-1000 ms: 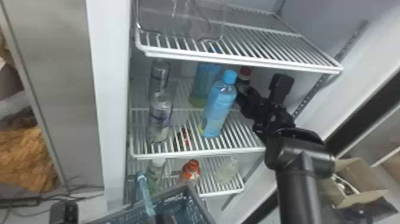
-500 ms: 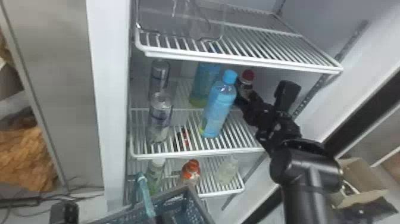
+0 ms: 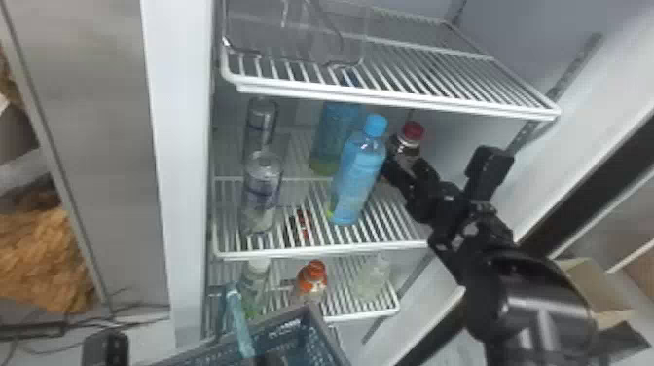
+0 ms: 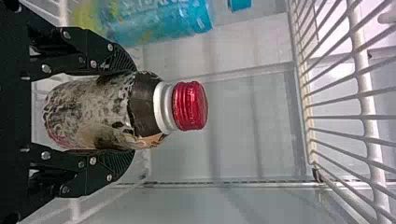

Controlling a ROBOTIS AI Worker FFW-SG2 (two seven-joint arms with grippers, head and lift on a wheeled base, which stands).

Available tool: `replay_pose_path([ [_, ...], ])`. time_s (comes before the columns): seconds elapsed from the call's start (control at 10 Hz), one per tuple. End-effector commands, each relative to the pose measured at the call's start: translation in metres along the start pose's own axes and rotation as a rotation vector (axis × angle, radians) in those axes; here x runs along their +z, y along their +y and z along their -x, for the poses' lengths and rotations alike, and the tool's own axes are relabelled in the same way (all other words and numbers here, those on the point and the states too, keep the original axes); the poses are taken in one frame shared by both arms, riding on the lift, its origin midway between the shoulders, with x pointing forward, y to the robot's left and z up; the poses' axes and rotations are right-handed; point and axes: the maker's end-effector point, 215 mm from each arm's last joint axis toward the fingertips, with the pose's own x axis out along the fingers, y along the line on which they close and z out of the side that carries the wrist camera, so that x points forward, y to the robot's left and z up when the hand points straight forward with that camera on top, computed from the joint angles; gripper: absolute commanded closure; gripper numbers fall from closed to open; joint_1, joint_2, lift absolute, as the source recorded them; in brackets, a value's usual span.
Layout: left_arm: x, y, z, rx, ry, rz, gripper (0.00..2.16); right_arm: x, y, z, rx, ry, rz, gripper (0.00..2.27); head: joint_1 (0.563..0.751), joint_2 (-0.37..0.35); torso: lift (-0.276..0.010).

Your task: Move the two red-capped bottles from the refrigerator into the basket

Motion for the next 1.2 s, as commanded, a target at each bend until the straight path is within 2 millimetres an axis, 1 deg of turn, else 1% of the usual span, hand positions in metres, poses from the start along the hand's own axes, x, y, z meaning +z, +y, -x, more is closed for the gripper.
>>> replay_pose_path([
  [0.0,-0.001,0.001,0.000,0.000,0.000,0.003,1.17,-0.005,0.000,0.017,-0.001,0.015,0.004,1.28,0.695,-0.350,0.000],
  [0.2,-0.002,0.002,0.001,0.003,-0.002,0.007,1.17,-0.012,0.001,0.038,0.006,0.048,0.008,1.28,0.695,-0.350,0.000],
  [0.6,-0.003,0.002,0.000,0.001,-0.004,0.010,1.17,0.000,0.013,0.077,0.034,0.047,0.034,1.28,0.695,-0.350,0.000],
  [0.7,-0.003,0.002,0.000,0.000,-0.003,0.008,1.17,-0.004,0.013,0.092,0.033,0.065,0.034,1.28,0.695,-0.350,0.000],
  [0.8,-0.003,0.002,0.000,0.001,-0.006,0.009,1.17,-0.008,0.008,0.106,0.022,0.085,0.041,1.28,0.695,-0.350,0.000],
  [0.9,-0.004,0.003,0.001,0.001,-0.007,0.011,1.17,-0.010,-0.002,0.123,-0.003,0.101,0.050,1.28,0.695,-0.350,0.000],
  [1.0,-0.004,0.002,0.001,0.000,-0.008,0.012,1.17,-0.011,-0.008,0.137,-0.013,0.117,0.058,1.28,0.695,-0.350,0.000],
  [1.1,-0.003,0.002,0.000,-0.001,-0.007,0.010,1.17,-0.010,-0.008,0.148,-0.013,0.129,0.066,1.28,0.695,-0.350,0.000],
])
